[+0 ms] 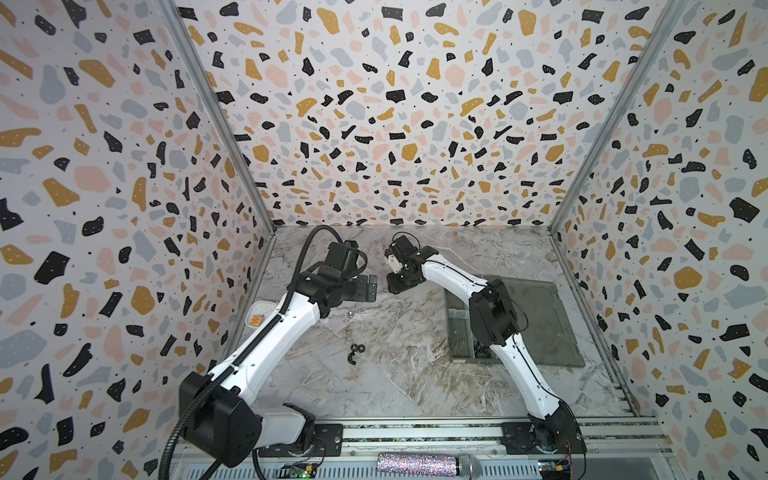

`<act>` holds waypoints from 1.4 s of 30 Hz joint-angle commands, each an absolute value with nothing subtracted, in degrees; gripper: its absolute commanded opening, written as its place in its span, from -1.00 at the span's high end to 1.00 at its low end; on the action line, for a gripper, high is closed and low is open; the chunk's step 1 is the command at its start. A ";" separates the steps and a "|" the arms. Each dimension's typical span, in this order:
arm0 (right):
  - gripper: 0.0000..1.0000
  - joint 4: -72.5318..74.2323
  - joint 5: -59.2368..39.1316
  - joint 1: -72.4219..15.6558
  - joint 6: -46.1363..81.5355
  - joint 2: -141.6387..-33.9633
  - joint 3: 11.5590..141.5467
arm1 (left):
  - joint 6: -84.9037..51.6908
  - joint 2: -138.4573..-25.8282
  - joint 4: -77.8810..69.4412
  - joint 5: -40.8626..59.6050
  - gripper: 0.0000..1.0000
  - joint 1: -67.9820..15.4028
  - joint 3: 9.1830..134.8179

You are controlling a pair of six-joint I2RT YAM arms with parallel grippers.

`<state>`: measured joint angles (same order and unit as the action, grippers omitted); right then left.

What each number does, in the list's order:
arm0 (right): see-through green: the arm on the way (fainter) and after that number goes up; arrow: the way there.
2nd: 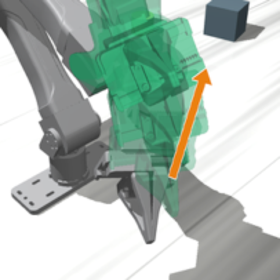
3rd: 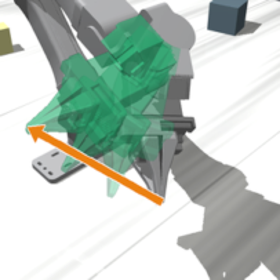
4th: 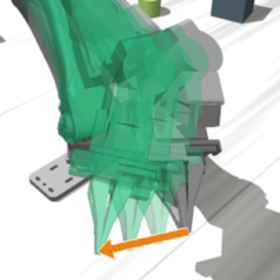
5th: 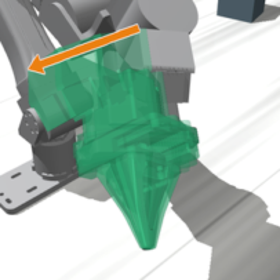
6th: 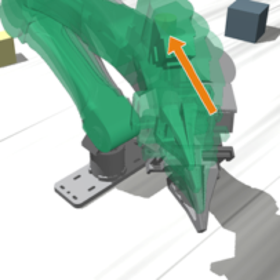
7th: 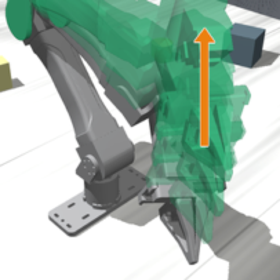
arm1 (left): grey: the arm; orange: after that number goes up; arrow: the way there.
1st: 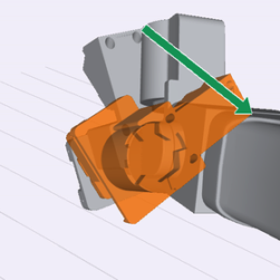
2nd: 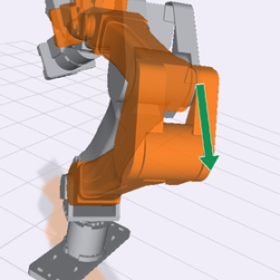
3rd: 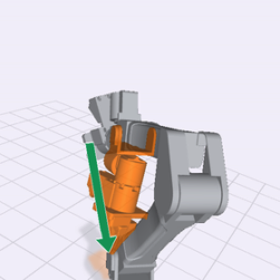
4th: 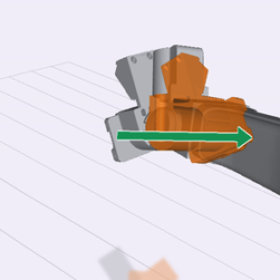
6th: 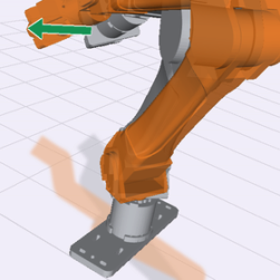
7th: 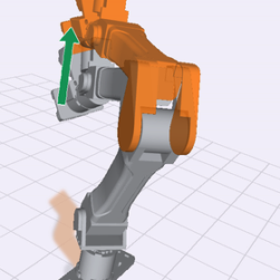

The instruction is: Sort the screws and nuts into containers

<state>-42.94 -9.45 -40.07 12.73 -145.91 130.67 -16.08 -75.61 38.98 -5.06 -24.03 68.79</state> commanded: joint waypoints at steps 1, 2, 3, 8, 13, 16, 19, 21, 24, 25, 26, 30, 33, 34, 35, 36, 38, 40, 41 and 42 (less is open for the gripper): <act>0.09 -45.15 -7.86 -39.99 12.63 -148.03 131.22 | -15.73 -75.76 39.02 -5.45 -0.97 -23.56 70.62; 0.10 -45.19 -7.46 -40.01 12.58 -148.31 131.22 | -15.72 -75.69 38.98 -5.37 -0.97 -23.56 70.49; 0.12 -45.31 -7.20 -40.14 12.54 -148.58 131.22 | -15.69 -75.68 38.89 -5.36 -0.97 -23.55 70.44; 0.19 -46.45 -3.82 -41.00 12.33 -148.92 130.27 | -15.37 -75.56 38.51 -4.95 -0.97 -23.48 70.16; 0.27 -45.98 -2.85 -41.84 12.05 -149.73 129.54 | -15.21 -75.10 38.15 -4.36 -0.97 -23.36 69.57; 0.43 -46.10 -2.07 -42.16 11.94 -149.94 129.08 | -15.30 -74.58 38.06 -4.39 -0.97 -23.34 69.23; 0.51 -45.82 -1.77 -42.36 11.80 -149.47 128.53 | -15.38 -74.16 37.88 -4.33 -0.97 -23.21 68.83; 0.55 -45.44 -1.74 -42.36 11.74 -148.53 127.72 | -15.43 -73.96 37.81 -4.31 -0.97 -23.21 68.82; 0.61 -44.85 -1.59 -42.40 11.75 -146.32 125.95 | -15.60 -74.00 37.88 -4.13 -0.97 -23.21 68.95; 0.62 -44.58 -1.57 -42.44 11.71 -145.46 125.30 | -15.56 -73.96 37.81 -4.10 -0.97 -23.20 68.92; 0.62 -44.48 -1.61 -42.45 11.69 -144.43 124.70 | -15.69 -73.90 37.79 -4.14 -0.97 -23.22 68.86; 0.63 -45.19 -1.40 -42.37 11.34 -140.79 123.65 | -16.04 -73.93 37.71 -3.87 -0.97 -23.20 68.93; 0.64 -46.17 -1.45 -42.36 10.96 -138.02 122.72 | -16.24 -74.21 37.47 -3.12 -0.97 -23.21 68.97; 0.64 -46.91 -1.40 -42.36 10.90 -137.15 122.70 | -16.37 -74.41 37.44 -2.79 -0.97 -23.25 69.01; 0.65 -47.62 -1.33 -42.32 10.93 -136.34 122.61 | -16.43 -74.59 37.45 -2.51 -0.97 -23.20 69.09; 0.65 -48.07 -1.24 -42.32 10.92 -135.52 122.28 | -16.48 -74.76 37.46 -2.31 -0.97 -23.20 69.19; 0.65 -48.58 -0.83 -42.28 11.08 -133.24 120.40 | -16.61 -75.10 37.14 -1.64 -0.97 -23.20 69.18; 0.65 -48.69 -0.56 -42.23 11.38 -130.95 118.01 | -16.78 -75.47 36.84 -1.10 -0.97 -23.20 69.22; 0.65 -48.66 -0.53 -42.19 11.56 -129.64 116.68 | -16.88 -75.67 36.60 -0.90 -0.97 -23.20 69.25; 0.65 -48.69 -0.61 -42.10 11.67 -128.54 115.49 | -17.05 -75.84 36.20 -0.56 -0.97 -23.21 69.17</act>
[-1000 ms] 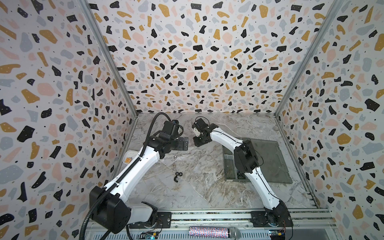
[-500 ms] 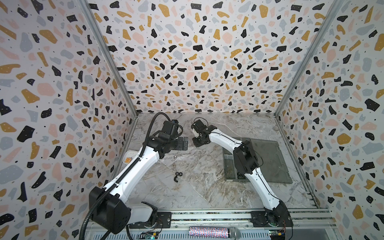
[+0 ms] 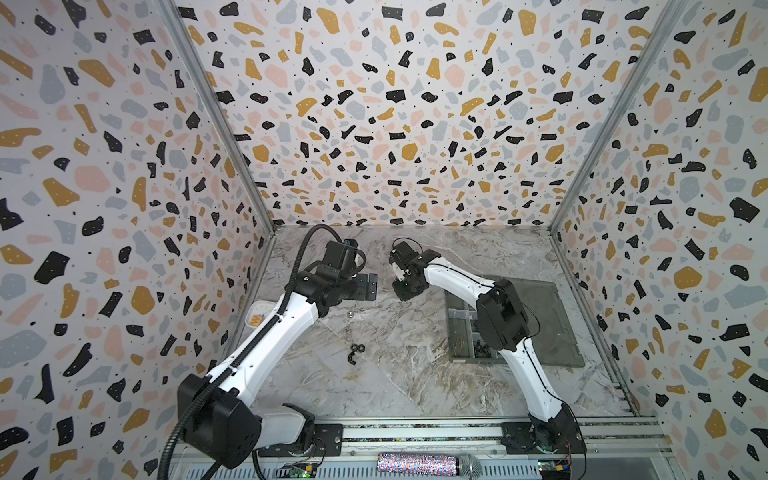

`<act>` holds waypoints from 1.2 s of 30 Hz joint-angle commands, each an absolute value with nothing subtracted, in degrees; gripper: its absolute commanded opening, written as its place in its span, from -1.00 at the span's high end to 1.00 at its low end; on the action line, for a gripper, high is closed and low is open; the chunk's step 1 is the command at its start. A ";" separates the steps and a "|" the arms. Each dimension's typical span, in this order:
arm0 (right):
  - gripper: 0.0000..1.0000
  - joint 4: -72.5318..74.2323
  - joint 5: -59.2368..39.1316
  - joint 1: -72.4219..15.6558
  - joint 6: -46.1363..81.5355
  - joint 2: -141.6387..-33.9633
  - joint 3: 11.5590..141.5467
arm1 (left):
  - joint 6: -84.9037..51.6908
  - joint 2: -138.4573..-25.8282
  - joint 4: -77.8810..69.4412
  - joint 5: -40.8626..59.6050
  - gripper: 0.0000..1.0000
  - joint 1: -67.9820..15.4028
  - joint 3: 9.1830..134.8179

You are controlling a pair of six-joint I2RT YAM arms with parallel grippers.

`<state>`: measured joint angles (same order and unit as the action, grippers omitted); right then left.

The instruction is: Sort the screws and nuts into containers

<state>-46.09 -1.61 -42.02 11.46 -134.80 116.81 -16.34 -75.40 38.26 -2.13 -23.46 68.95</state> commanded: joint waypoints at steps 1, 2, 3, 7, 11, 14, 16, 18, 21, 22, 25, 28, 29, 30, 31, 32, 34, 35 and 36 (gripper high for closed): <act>0.65 -48.78 -0.54 -42.01 11.89 -127.40 114.37 | -17.14 -76.00 35.75 -0.12 -0.97 -23.20 69.00; 0.65 -49.01 -0.29 -41.85 12.19 -126.15 113.30 | -17.23 -76.24 35.22 0.28 -0.96 -23.21 68.92; 0.65 -49.12 -0.06 -41.77 12.37 -125.14 112.31 | -17.38 -76.48 34.88 0.68 -0.97 -23.20 69.00; 0.65 -49.65 1.36 -41.02 13.02 -119.80 108.00 | -17.37 -78.71 34.65 1.95 -0.96 -23.21 70.09; 0.65 -50.19 2.43 -39.79 13.94 -114.48 102.39 | -17.79 -80.67 33.56 2.95 -0.96 -23.24 70.84; 0.65 -50.10 3.20 -38.53 14.74 -109.40 96.34 | -18.45 -82.24 32.44 4.42 -0.96 -23.21 71.49; 0.65 -50.06 3.73 -37.56 15.36 -105.92 92.19 | -18.71 -83.68 32.08 5.13 -0.96 -23.31 72.19; 0.65 -49.89 4.28 -36.41 15.92 -102.28 87.70 | -18.89 -85.16 31.99 5.72 -0.96 -23.34 73.10; 0.65 -50.16 4.70 -34.70 17.03 -96.83 81.29 | -19.07 -87.70 31.66 6.68 -0.96 -23.99 74.74; 0.65 -50.44 5.03 -34.11 17.41 -94.73 79.20 | -19.24 -88.42 31.56 6.47 -0.96 -24.48 75.37; 0.64 -51.29 5.23 -32.46 18.98 -88.97 73.84 | -19.51 -91.16 31.22 6.02 -0.96 -26.10 77.55; 0.65 -51.92 5.03 -31.07 20.35 -84.38 69.05 | -19.90 -94.50 31.46 5.85 -0.95 -28.02 80.40; 0.65 -52.15 4.99 -30.66 20.76 -83.13 67.79 | -19.98 -95.51 31.64 5.67 -0.95 -28.58 81.31; 0.65 -52.47 5.01 -30.27 21.38 -81.91 66.41 | -20.00 -96.60 31.77 5.49 -0.95 -29.27 82.51; 0.65 -52.68 4.93 -29.83 21.87 -80.68 65.06 | -20.05 -97.74 31.98 5.45 -0.95 -29.96 83.63; 0.65 -52.89 4.93 -29.41 22.27 -79.76 64.01 | -20.08 -98.58 32.22 5.36 -0.95 -30.46 84.57; 0.65 -53.64 4.86 -28.32 23.42 -77.66 61.98 | -20.21 -100.32 32.60 5.27 -0.95 -31.60 86.59; 0.65 -53.98 4.86 -27.87 23.89 -77.02 61.31 | -20.30 -100.97 32.77 5.19 -0.95 -32.01 87.26; 0.65 -54.45 4.83 -27.20 24.46 -76.01 60.44 | -20.39 -101.72 32.74 5.10 -0.95 -32.40 87.97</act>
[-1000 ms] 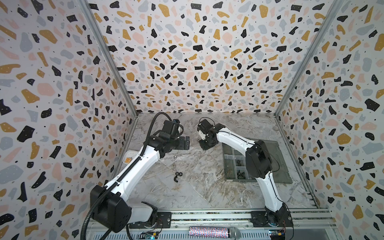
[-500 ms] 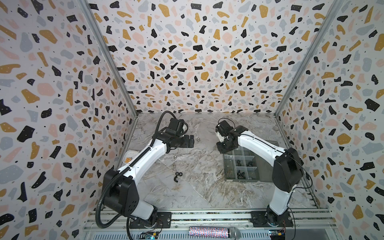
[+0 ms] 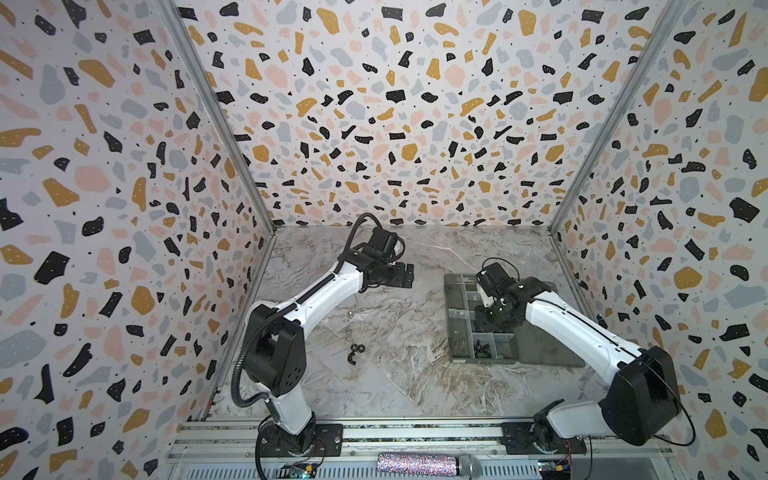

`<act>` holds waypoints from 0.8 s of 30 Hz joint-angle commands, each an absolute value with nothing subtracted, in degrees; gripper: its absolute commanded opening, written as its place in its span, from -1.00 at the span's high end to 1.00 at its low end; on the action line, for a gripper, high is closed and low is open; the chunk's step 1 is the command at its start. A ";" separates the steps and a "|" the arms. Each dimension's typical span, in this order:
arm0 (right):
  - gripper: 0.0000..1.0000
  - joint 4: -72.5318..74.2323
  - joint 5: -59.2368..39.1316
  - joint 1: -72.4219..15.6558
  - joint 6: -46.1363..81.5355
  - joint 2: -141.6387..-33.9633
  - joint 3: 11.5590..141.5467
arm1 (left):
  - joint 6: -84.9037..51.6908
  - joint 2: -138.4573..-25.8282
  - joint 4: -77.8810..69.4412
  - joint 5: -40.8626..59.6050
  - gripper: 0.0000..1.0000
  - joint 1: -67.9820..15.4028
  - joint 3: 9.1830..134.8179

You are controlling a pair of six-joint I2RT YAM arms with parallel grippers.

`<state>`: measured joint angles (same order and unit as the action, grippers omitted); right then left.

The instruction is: Sort the screws and nuts into containers

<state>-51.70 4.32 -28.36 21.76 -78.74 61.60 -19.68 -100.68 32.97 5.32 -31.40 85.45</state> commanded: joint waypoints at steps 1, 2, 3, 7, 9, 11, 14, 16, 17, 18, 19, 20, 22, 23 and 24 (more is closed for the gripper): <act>0.65 -55.12 4.98 -26.62 25.24 -75.02 59.56 | -20.55 -102.26 32.78 5.08 -0.94 -32.75 88.57; 0.65 -55.61 5.01 -26.18 25.80 -74.26 58.87 | -20.65 -102.83 32.86 5.10 -0.94 -32.98 89.11; 0.64 -56.14 4.94 -25.59 26.61 -73.46 58.15 | -20.74 -103.45 33.03 5.10 -0.94 -33.21 89.68; 0.64 -57.71 4.35 -23.89 28.83 -71.40 55.21 | -21.09 -105.23 33.31 5.18 -0.94 -34.07 91.51; 0.64 -57.83 3.42 -22.87 29.39 -70.85 53.53 | -21.09 -105.94 33.48 5.19 -0.94 -34.35 92.38; 0.64 -57.54 2.89 -22.24 29.62 -70.51 52.12 | -21.09 -106.63 33.70 5.27 -0.94 -34.58 93.04; 0.64 -56.84 2.47 -21.73 29.62 -70.82 50.54 | -21.02 -107.42 34.02 5.27 -0.94 -34.72 94.01; 0.63 -55.80 2.13 -21.46 29.41 -71.01 49.69 | -20.88 -107.66 34.18 5.26 -0.94 -34.72 94.54; 0.63 -55.35 2.07 -21.33 29.37 -71.36 49.57 | -20.74 -107.82 34.32 5.20 -0.94 -34.72 94.72; 0.63 -54.92 2.03 -21.18 29.29 -71.76 49.48 | -20.63 -107.84 34.44 5.06 -0.94 -34.72 94.84; 0.63 -54.47 2.09 -21.01 29.27 -72.32 49.31 | -20.49 -107.84 34.53 4.94 -0.94 -34.76 95.00; 0.63 -54.00 2.02 -20.86 29.03 -72.94 49.22 | -20.37 -107.85 34.63 4.80 -0.94 -34.72 95.01; 0.61 -52.98 1.80 -20.66 28.57 -74.33 48.97 | -20.10 -107.84 34.78 4.49 -0.94 -34.72 95.08; 0.59 -52.43 1.74 -20.52 28.33 -75.05 48.83 | -19.90 -107.85 35.02 4.33 -0.94 -34.72 95.14; 0.55 -51.98 1.56 -20.40 28.15 -75.60 48.79 | -19.74 -107.84 35.15 4.18 -0.94 -34.72 95.19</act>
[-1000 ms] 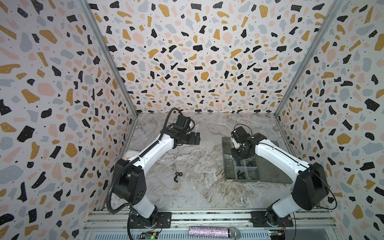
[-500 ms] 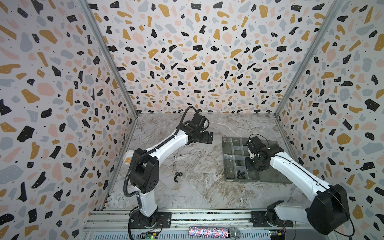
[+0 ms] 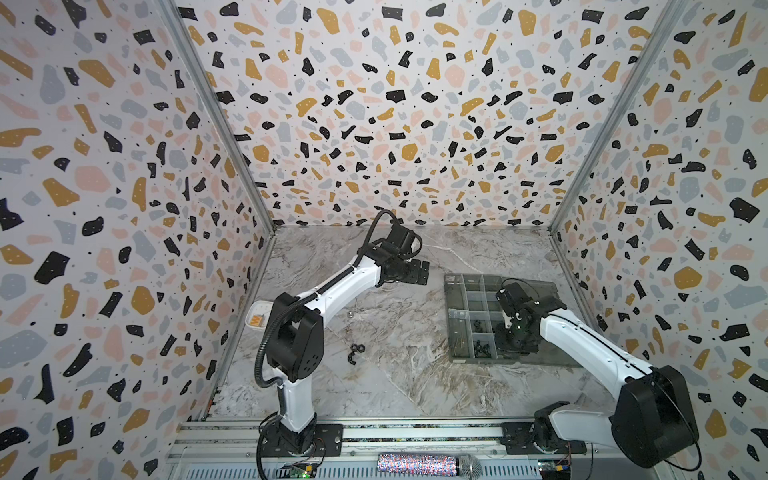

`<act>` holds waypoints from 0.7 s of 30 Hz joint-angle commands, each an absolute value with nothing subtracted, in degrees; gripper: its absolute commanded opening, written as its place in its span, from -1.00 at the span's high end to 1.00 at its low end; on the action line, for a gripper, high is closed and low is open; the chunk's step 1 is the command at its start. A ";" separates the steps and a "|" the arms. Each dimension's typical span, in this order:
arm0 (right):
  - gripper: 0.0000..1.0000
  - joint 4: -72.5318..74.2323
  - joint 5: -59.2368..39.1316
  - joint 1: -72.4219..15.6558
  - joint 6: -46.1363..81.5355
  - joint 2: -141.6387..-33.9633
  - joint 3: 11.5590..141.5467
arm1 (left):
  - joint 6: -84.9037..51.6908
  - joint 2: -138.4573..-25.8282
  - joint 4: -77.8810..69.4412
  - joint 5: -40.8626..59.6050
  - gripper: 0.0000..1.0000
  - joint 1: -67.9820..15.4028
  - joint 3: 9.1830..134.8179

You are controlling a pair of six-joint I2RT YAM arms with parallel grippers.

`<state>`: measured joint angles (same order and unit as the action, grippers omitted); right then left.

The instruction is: Sort the screws and nuts into containers

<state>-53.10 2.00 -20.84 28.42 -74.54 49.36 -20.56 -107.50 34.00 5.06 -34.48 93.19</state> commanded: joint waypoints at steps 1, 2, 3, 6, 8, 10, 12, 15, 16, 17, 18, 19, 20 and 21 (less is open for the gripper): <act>0.52 -51.67 1.44 -20.39 27.99 -76.20 48.71 | -19.56 -107.76 35.33 4.05 -0.94 -34.72 95.19; 0.49 -51.22 1.41 -20.28 27.84 -76.62 48.60 | -19.47 -107.62 35.49 3.79 -0.94 -34.72 95.19; 0.45 -50.94 1.57 -20.30 27.79 -77.19 48.45 | -19.25 -107.50 35.50 3.65 -0.94 -34.74 95.12; 0.33 -50.47 1.22 -20.30 27.32 -78.19 48.66 | -18.59 -107.16 35.98 2.96 -0.94 -34.72 94.95; 0.22 -50.85 1.11 -20.30 26.81 -78.27 49.62 | -18.29 -106.96 36.27 2.49 -0.94 -34.64 94.62; 0.13 -51.61 1.23 -20.33 26.54 -77.89 51.28 | -18.05 -106.80 36.49 2.29 -0.94 -34.63 94.40; 0.09 -52.72 1.11 -20.30 26.15 -77.95 53.92 | -17.84 -106.69 36.64 2.12 -0.94 -34.63 94.31; 0.09 -53.95 0.90 -20.39 25.78 -78.87 58.05 | -17.44 -106.46 36.91 1.77 -0.94 -34.45 94.39; 0.09 -54.05 0.84 -20.39 25.59 -79.31 59.20 | -17.28 -106.34 36.98 1.69 -0.94 -34.37 94.39; 0.09 -53.90 0.89 -20.39 25.34 -79.96 60.21 | -17.14 -106.18 36.99 1.59 -0.94 -34.28 94.40; 0.10 -53.52 0.97 -20.39 25.15 -80.66 61.11 | -17.00 -105.93 37.11 1.44 -0.94 -34.19 94.23; 0.10 -53.05 1.08 -20.39 24.66 -81.48 61.55 | -16.88 -105.67 37.19 1.33 -0.94 -34.04 94.09; 0.11 -52.38 1.27 -20.35 24.10 -82.67 62.06 | -16.79 -105.28 37.18 1.17 -0.94 -33.87 93.84; 0.12 -51.83 1.61 -20.31 23.68 -84.12 62.54 | -16.81 -104.89 37.19 1.06 -0.94 -33.60 93.47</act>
<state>-51.48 0.89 -20.47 25.36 -81.36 61.04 -18.06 -107.46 36.45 2.22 -34.15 93.49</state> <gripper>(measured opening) 0.444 0.969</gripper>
